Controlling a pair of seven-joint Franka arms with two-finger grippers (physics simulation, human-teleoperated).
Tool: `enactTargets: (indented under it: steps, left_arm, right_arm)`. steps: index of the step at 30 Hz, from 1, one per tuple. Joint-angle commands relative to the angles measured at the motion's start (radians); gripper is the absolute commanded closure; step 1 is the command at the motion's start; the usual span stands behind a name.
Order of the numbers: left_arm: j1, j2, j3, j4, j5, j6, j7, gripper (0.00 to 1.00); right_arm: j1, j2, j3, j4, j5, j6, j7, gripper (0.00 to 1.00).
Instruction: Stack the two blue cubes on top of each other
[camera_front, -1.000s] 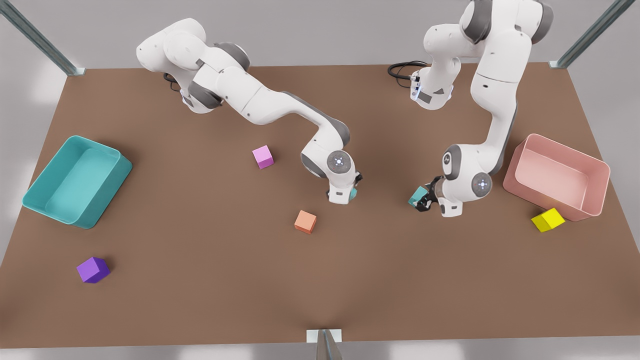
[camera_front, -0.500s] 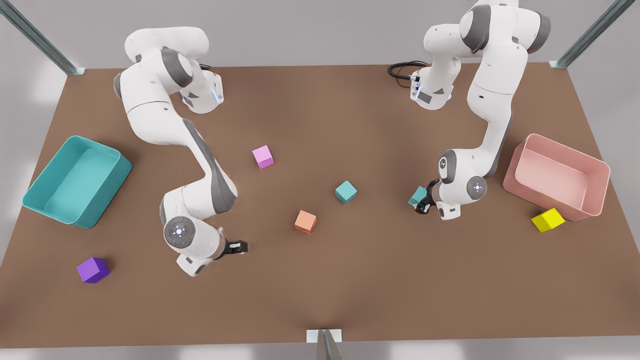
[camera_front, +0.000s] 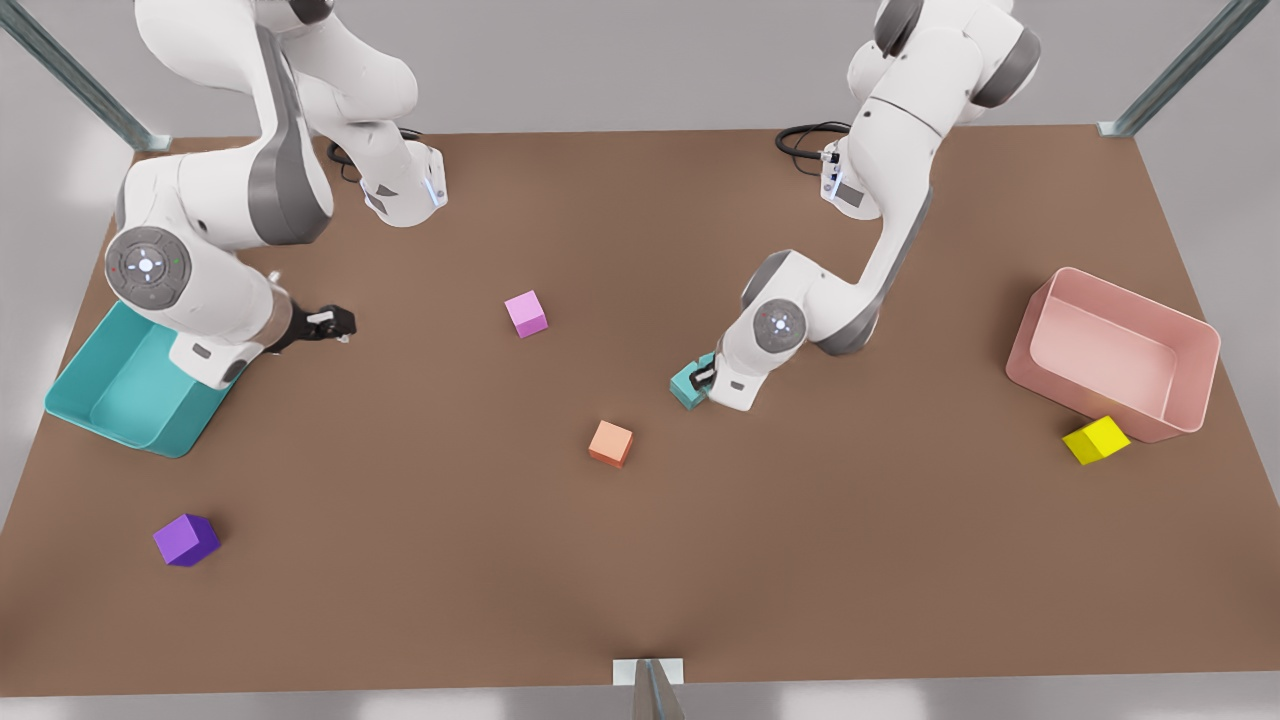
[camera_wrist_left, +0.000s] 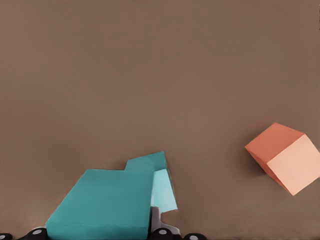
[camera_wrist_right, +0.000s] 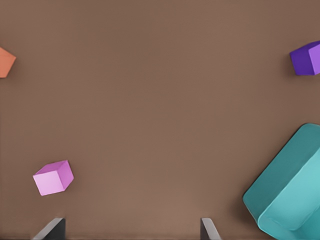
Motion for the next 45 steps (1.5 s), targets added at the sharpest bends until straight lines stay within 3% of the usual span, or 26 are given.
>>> enactTargets:
  steps: [1,9,19,20,21,34,39,41,43,45]
  left_arm:
    - [-0.016,0.016,-0.01,0.009,0.002,-0.11,-0.004,0.39]
    - [-0.049,0.137,-0.01,0.109,0.008,-0.098,-0.023,0.39]
    - [-0.049,0.16,-0.01,0.139,0.005,-0.095,-0.03,0.36]
    - [-0.049,0.166,-0.01,0.139,0.005,-0.095,-0.029,0.08]
    - [-0.049,0.166,-0.01,0.139,0.005,-0.095,-0.029,0.0]
    - [-0.049,0.169,-0.01,0.152,0.002,-0.095,-0.033,0.0]
    - [-0.041,0.181,0.0,0.332,0.057,-0.103,-0.043,0.0]
    - [-0.018,0.188,0.042,0.538,0.054,-0.214,-0.033,0.0]
    - [0.091,0.177,0.039,0.77,0.057,-0.674,0.252,0.0]
    - [0.203,0.103,0.038,0.784,0.114,-0.787,0.507,0.0]
  right_arm:
    - [-0.004,0.017,0.0,-0.004,0.018,-0.005,-0.196,0.0]
    - [-0.003,0.043,0.002,0.004,0.016,-0.013,-0.155,0.0]
    - [-0.004,0.057,0.0,0.018,0.016,-0.013,-0.155,0.0]
    - [-0.004,0.057,0.0,0.018,0.016,-0.013,-0.155,0.0]
    - [-0.004,0.057,0.0,0.018,0.016,-0.013,-0.155,0.0]
    - [-0.006,0.066,0.0,0.019,0.016,-0.016,-0.155,0.0]
    - [-0.006,0.068,-0.001,0.029,0.015,-0.016,-0.156,0.0]
    - [-0.006,0.068,-0.001,0.03,0.015,-0.016,-0.156,0.0]
    - [-0.006,0.066,0.0,0.044,0.004,-0.016,-0.166,0.0]
    - [-0.006,0.064,0.0,0.056,0.002,-0.017,-0.17,0.0]
